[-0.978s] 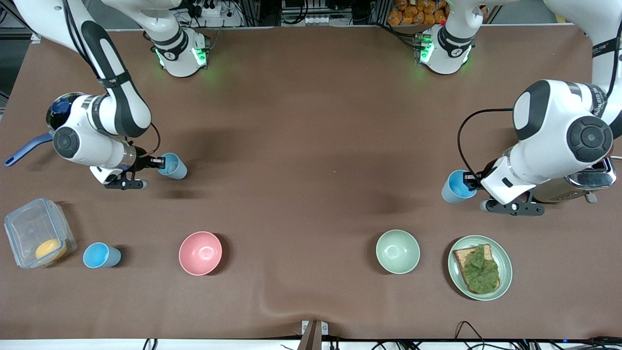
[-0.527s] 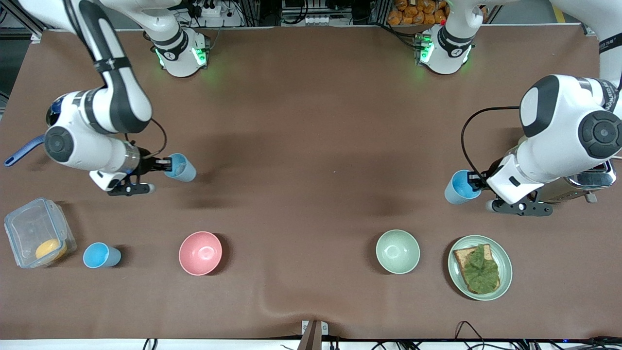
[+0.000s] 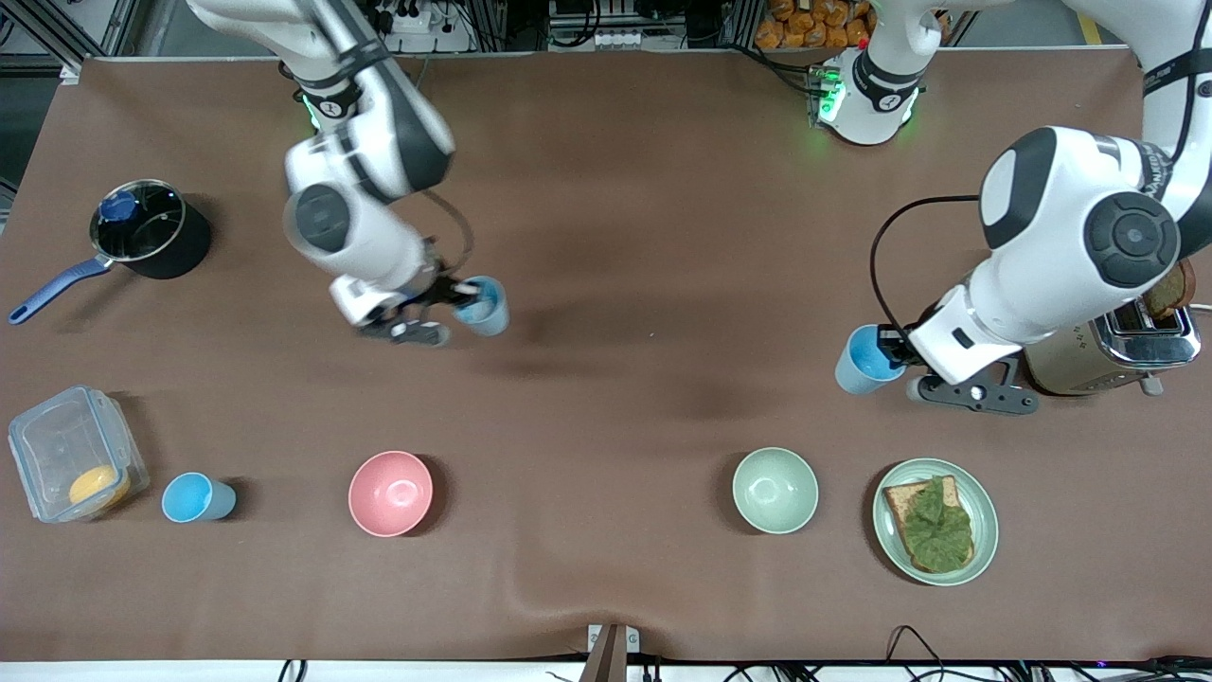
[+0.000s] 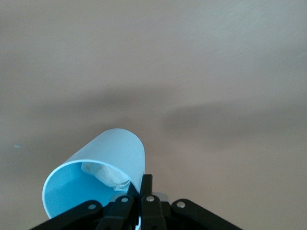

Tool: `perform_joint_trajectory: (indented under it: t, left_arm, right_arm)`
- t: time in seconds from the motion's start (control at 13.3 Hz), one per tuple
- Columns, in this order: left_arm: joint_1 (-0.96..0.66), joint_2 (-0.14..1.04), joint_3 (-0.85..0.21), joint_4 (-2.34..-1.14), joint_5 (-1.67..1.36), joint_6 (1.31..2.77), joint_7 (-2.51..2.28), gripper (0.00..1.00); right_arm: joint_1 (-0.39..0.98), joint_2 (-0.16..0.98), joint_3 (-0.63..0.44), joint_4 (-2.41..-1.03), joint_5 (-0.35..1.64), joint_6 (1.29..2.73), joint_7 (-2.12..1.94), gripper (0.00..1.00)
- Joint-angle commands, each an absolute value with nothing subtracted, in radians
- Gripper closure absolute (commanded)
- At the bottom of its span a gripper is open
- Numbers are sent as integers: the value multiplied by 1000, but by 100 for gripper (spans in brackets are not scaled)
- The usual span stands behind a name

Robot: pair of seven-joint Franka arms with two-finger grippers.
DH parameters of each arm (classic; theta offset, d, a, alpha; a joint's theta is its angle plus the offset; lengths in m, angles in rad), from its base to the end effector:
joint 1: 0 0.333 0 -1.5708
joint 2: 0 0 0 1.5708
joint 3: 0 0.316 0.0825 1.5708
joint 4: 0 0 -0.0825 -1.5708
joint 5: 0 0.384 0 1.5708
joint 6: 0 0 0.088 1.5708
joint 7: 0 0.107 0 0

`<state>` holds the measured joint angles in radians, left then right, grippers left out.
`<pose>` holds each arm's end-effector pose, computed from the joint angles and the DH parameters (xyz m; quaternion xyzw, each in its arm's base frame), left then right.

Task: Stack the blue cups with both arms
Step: 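Carry both blue cups toward the middle of the table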

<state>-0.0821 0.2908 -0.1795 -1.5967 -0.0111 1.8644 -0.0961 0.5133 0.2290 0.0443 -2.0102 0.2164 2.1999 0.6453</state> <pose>0.6259 -0.1565 0.4646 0.9965 -0.0775 -0.0146 0.0288 0.4961 0.3173 0.3393 -0.9896 0.1092 0.0678 0.0639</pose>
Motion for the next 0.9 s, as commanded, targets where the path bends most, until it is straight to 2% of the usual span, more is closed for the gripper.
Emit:
perform_joint_trajectory:
  t: [0.0, 0.53, 0.83]
  left_arm:
    - [-81, 278, -181, -1585, -34, 1832, -109, 100]
    - [-77, 256, -204, -1586, -61, 1786, -110, 100]
    - [-84, 253, -210, -1586, -61, 1786, -127, 100]
  right_arm:
    - [625, 317, 29, -1950, 230, 2267, 831, 100]
    - [799, 593, 28, -1642, 224, 2304, 1205, 100]
    - [838, 684, 25, -1595, 212, 2416, 1272, 100]
